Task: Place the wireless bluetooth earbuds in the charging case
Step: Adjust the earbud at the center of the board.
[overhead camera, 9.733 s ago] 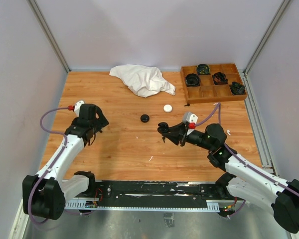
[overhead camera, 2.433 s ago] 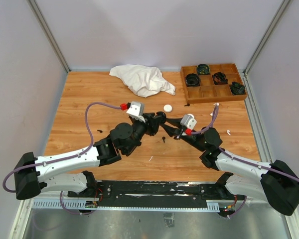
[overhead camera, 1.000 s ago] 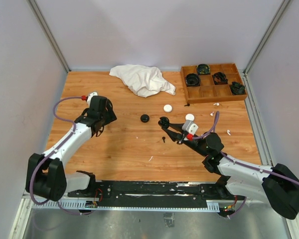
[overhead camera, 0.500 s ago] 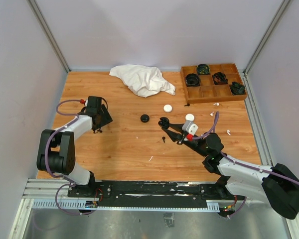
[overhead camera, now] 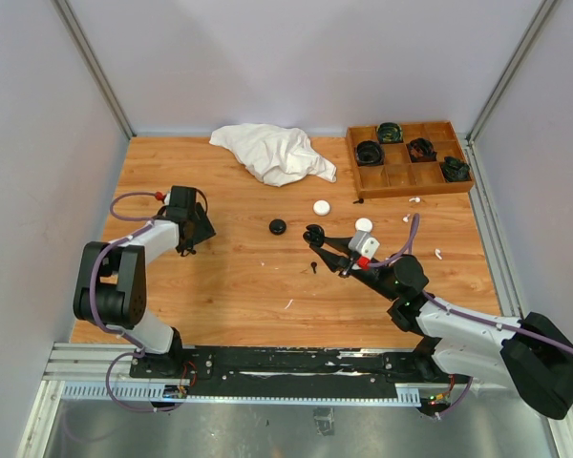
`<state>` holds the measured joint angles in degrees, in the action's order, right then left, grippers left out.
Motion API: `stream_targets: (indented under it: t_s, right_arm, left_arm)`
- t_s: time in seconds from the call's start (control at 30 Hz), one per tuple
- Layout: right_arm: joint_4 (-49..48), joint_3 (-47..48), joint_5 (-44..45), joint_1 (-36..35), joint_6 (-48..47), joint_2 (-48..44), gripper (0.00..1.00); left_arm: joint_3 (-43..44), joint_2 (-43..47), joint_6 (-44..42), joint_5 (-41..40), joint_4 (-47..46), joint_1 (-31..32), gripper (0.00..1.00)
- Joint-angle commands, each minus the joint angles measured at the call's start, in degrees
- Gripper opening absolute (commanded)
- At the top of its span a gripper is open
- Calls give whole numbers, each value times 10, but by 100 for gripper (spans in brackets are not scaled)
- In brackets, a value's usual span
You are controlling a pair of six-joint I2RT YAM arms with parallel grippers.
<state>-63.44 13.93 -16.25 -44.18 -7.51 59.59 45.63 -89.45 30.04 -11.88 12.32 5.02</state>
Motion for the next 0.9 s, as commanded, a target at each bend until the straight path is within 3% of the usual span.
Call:
stream_targets:
  t_s: [0.0, 0.57, 0.87]
  right_arm:
    - [-35, -7, 4, -12, 1, -5, 1]
    - [-37, -8, 1, -11, 8, -16, 1]
    - [-30, -8, 2, -11, 5, -23, 1]
  left_arm:
    - [-15, 11, 12, -11, 34, -4, 70]
    - [-71, 90, 50, 113, 48, 3, 62]
    - [-56, 123, 68, 46, 92, 22, 62]
